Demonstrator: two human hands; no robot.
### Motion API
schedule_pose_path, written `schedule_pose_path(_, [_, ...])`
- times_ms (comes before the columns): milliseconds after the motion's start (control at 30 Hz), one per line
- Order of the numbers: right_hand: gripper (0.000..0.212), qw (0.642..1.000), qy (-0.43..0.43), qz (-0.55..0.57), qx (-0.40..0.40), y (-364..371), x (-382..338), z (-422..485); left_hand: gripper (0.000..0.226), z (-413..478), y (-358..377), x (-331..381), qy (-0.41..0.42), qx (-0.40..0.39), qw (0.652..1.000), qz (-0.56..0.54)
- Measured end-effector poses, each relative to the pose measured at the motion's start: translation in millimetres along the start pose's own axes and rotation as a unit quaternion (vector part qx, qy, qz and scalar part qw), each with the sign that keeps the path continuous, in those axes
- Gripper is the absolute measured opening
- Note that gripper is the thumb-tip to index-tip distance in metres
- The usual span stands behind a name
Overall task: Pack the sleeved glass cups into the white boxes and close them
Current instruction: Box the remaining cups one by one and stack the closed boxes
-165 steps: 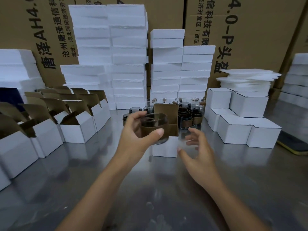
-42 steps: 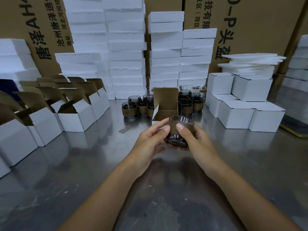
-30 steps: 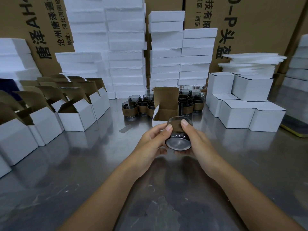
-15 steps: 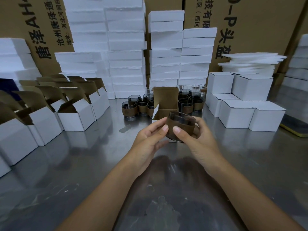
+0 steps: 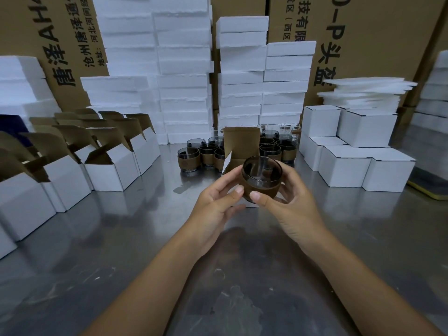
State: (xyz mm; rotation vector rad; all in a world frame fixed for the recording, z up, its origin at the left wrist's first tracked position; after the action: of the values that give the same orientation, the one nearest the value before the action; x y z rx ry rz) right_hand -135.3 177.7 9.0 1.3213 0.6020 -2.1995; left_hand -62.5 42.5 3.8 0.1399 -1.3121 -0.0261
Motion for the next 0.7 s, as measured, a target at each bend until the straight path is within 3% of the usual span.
schedule_pose_path(333, [0.072, 1.0, 0.021, -0.009, 0.009, 0.0, -0.7, -1.2, 0.031, -0.5, 2.1, 1.7, 0.025, 0.071, 0.996, 0.056])
schedule_pose_path(433, [0.063, 1.0, 0.019, -0.005, 0.014, -0.7, 0.9, 0.0, 0.025, 0.3, 1.3, 1.8, 0.036, 0.114, 0.987, 0.107])
schedule_pose_path(533, [0.054, 1.0, 0.015, -0.004, 0.022, -2.8, 3.0, 1.9, 0.023, 1.7, 1.3, 0.4, 0.046, 0.172, 0.944, 0.276])
schedule_pose_path(700, [0.054, 0.999, -0.001, 0.011, 0.053, -6.3, 2.8, 3.4, 0.034, 9.3, -3.5, -7.1, 0.061, 0.187, 0.855, 0.48])
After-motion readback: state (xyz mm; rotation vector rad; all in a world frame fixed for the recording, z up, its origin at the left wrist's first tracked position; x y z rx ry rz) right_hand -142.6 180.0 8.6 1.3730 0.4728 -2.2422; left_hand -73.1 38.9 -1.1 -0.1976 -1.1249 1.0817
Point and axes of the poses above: each hand's wrist, its own z-axis towards the middle knuckle, its own y-axis out of the palm, x = y × z, the point moved 2 cm from there along z, towards the middle knuckle, and after that the axes turned 10 degrees about -x, right-handed, at the moved point
